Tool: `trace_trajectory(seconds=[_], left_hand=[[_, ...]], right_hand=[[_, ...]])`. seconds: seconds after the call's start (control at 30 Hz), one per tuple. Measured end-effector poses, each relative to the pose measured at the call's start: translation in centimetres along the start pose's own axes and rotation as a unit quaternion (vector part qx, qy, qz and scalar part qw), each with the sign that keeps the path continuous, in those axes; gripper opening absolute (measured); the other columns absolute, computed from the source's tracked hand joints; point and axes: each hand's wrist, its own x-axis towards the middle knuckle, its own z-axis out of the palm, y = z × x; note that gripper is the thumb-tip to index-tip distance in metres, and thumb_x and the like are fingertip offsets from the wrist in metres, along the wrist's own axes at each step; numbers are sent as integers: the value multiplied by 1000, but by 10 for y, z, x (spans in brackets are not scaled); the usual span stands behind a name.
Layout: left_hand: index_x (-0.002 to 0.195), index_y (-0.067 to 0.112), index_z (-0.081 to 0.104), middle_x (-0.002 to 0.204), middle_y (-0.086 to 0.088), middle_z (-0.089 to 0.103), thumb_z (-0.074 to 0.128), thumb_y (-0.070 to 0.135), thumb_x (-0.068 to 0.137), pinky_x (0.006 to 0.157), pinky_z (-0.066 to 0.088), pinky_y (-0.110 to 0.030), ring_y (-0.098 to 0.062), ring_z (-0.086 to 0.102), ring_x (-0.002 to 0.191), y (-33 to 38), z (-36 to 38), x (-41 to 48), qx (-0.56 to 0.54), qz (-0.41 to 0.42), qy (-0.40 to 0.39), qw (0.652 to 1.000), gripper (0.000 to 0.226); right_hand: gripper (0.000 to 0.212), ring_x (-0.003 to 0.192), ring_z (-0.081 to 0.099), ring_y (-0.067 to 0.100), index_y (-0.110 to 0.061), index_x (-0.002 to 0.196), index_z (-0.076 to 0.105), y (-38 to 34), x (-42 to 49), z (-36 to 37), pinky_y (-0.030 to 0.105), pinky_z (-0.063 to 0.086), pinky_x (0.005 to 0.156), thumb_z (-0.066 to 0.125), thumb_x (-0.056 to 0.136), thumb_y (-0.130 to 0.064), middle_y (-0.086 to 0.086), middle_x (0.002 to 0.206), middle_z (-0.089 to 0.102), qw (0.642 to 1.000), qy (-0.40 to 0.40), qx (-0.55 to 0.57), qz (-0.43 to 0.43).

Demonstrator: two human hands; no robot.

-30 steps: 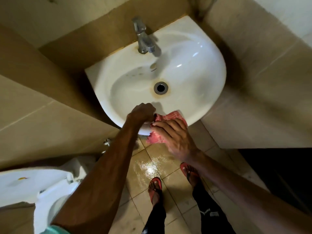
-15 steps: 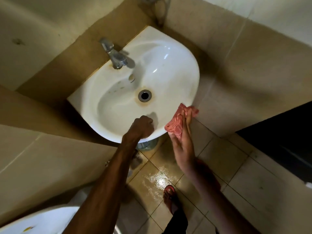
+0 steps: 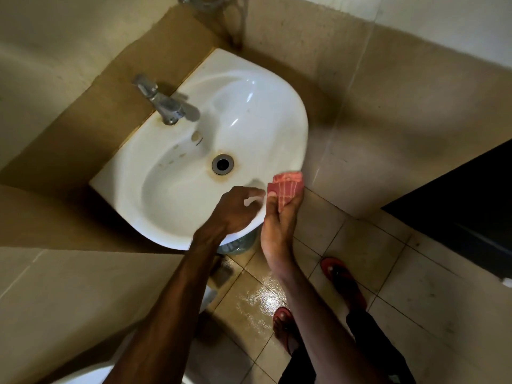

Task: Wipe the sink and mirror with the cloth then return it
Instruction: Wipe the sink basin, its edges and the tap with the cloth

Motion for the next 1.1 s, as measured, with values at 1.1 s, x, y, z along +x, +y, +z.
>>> trace_trajectory(seconds=[1.1], left_hand=[[137, 16, 66, 145, 3, 60, 53, 16, 104, 94, 30, 7, -12, 54, 136, 43, 19, 29, -50, -36, 29, 998, 35]], right_hand=[[75, 143, 45, 33, -15, 161, 28, -100, 213, 9, 41, 45, 116, 66, 96, -18, 12, 156, 43, 880, -101, -461, -54]])
